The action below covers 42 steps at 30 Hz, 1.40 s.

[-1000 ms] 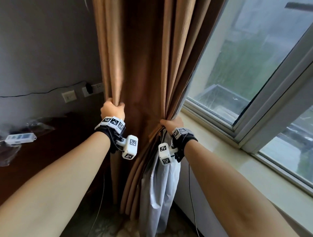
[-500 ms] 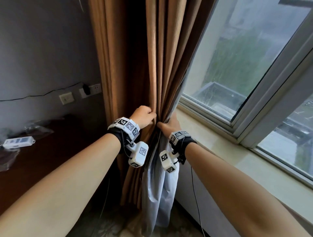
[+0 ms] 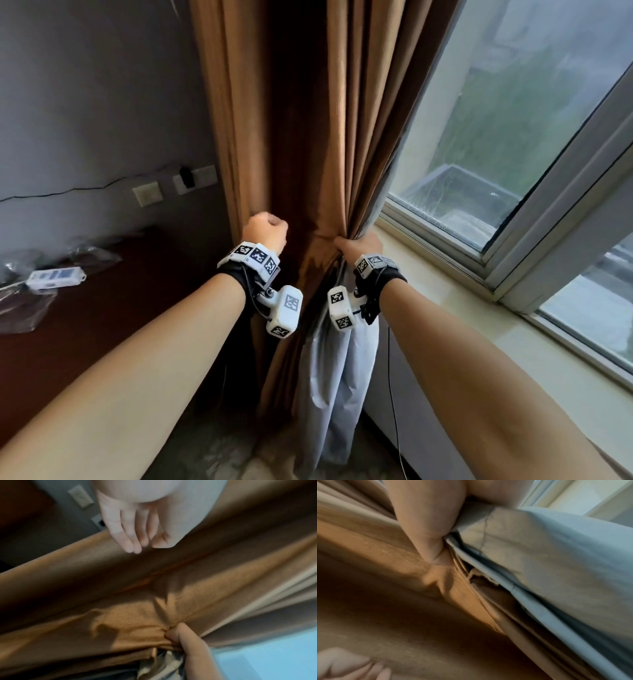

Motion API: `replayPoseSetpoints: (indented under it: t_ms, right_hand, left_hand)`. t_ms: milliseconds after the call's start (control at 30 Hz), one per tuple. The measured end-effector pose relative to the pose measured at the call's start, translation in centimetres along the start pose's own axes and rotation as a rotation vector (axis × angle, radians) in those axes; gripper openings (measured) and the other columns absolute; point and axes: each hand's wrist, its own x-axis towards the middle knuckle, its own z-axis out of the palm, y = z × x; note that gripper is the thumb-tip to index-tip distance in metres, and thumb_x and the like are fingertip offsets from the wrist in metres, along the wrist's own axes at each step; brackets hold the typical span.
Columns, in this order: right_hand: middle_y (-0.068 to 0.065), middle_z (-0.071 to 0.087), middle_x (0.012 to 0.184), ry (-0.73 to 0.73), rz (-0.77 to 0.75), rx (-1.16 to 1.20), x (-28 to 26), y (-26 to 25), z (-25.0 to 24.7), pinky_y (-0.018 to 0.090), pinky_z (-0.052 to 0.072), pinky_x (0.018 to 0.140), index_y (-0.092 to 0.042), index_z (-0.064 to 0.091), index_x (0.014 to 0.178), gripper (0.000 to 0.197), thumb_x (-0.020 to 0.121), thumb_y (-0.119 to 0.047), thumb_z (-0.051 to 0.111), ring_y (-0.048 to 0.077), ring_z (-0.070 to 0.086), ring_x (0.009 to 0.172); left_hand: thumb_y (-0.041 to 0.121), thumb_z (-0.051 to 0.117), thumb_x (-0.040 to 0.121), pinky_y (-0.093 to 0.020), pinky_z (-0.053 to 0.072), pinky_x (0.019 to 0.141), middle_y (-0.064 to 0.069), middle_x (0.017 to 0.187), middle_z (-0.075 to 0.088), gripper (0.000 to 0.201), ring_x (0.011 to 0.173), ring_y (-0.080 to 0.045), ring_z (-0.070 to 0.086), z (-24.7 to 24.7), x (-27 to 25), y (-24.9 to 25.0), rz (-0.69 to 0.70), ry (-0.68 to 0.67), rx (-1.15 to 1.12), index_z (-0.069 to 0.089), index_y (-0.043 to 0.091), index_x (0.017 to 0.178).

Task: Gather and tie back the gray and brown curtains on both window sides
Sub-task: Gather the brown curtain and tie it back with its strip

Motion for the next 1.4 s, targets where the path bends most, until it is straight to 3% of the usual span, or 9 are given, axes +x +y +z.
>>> replayPoseSetpoints:
  t_ms: [167,300,500,733,933,1033,1133,1233,1400]
  right_hand:
    - [0.003,0.065,0.093,-0.056,-0.003,0.023,1.3,0.4,-0.6,0.027,0.047,0.077,-0.015,0.067,0.113,0.041,0.074,-0.019,0.077,0.023,0.063,0.087]
    - [0.003,0.066,0.094,-0.108,-0.017,0.052,1.7,0.6,-1.3,0.027,0.047,0.077,-0.015,0.066,0.115,0.044,0.072,-0.015,0.076,0.022,0.062,0.085]
    - [0.005,0.068,0.090,-0.091,-0.020,0.037,1.6,0.5,-0.9,0.027,0.047,0.072,-0.015,0.067,0.098,0.025,0.074,-0.012,0.071,0.023,0.064,0.082]
    - [0.003,0.069,0.095,-0.130,-0.137,0.032,1.0,0.1,0.4,0.023,0.046,0.076,-0.013,0.067,0.113,0.054,0.060,-0.020,0.071,0.020,0.066,0.090]
    - [0.001,0.071,0.110,-0.074,-0.118,0.134,0.5,-0.4,2.0,0.027,0.055,0.086,-0.011,0.059,0.125,0.085,0.049,-0.034,0.089,0.013,0.068,0.100]
    - [-0.003,0.069,0.097,0.136,0.010,0.019,-0.3,-1.0,2.8,0.025,0.048,0.075,-0.021,0.064,0.116,0.064,0.055,-0.035,0.080,0.019,0.067,0.091]
    - [-0.001,0.066,0.093,0.161,0.080,0.018,-1.1,-1.6,3.2,0.024,0.045,0.075,-0.020,0.067,0.113,0.051,0.063,-0.030,0.076,0.021,0.063,0.088]
    - [0.000,0.065,0.095,0.167,0.091,0.024,-1.7,-2.0,3.8,0.025,0.045,0.077,-0.020,0.066,0.115,0.049,0.067,-0.026,0.076,0.021,0.062,0.089]
    - [0.001,0.065,0.095,0.197,0.121,0.008,-2.7,-2.3,4.8,0.026,0.046,0.075,-0.018,0.067,0.113,0.042,0.072,-0.019,0.076,0.021,0.063,0.088]
  left_hand:
    - [0.030,0.077,0.074,-0.047,0.038,0.103,-0.018,0.142,0.037,0.078,0.124,-0.039,0.045,-1.6,1.2,-0.1,-0.110,0.302,0.198,0.035,0.009,0.137]
    - [0.028,0.068,0.083,-0.032,0.044,0.081,-0.011,0.107,0.065,0.034,0.104,-0.035,0.061,-1.9,2.0,0.5,0.093,0.148,0.218,0.062,0.009,0.110]
    - [0.022,0.061,0.087,-0.029,0.047,0.070,-0.001,0.073,0.063,0.004,0.085,-0.032,0.066,-0.2,0.3,1.8,0.298,-0.157,0.279,0.062,0.020,0.084]
    - [0.008,0.057,0.092,-0.044,0.060,0.082,-0.022,0.096,0.066,0.021,0.088,-0.032,0.071,2.8,1.3,2.9,0.238,-0.470,0.147,0.059,-0.013,0.090]
    - [0.012,0.055,0.081,-0.031,0.047,0.073,-0.011,0.068,0.058,0.017,0.072,-0.021,0.056,2.8,1.4,3.0,0.328,-0.655,0.238,0.059,0.005,0.065]
    - [0.010,0.054,0.084,-0.032,0.048,0.082,-0.007,0.084,0.066,0.024,0.081,-0.017,0.057,1.6,1.9,2.1,0.328,-0.744,0.214,0.072,0.003,0.098]
    - [0.014,0.057,0.085,-0.029,0.050,0.085,-0.007,0.099,0.073,0.027,0.091,-0.022,0.066,-0.2,3.5,0.6,0.324,-0.452,0.257,0.072,0.018,0.107]
    - [0.020,0.067,0.081,-0.036,0.047,0.087,-0.014,0.117,0.064,0.036,0.105,-0.035,0.061,-2.6,5.2,-0.3,0.179,-0.030,0.189,0.058,0.009,0.114]
    - [0.028,0.073,0.080,-0.043,0.040,0.101,-0.023,0.138,0.046,0.072,0.123,-0.040,0.050,-5.2,8.9,-0.7,0.083,-0.048,0.255,0.039,0.002,0.137]
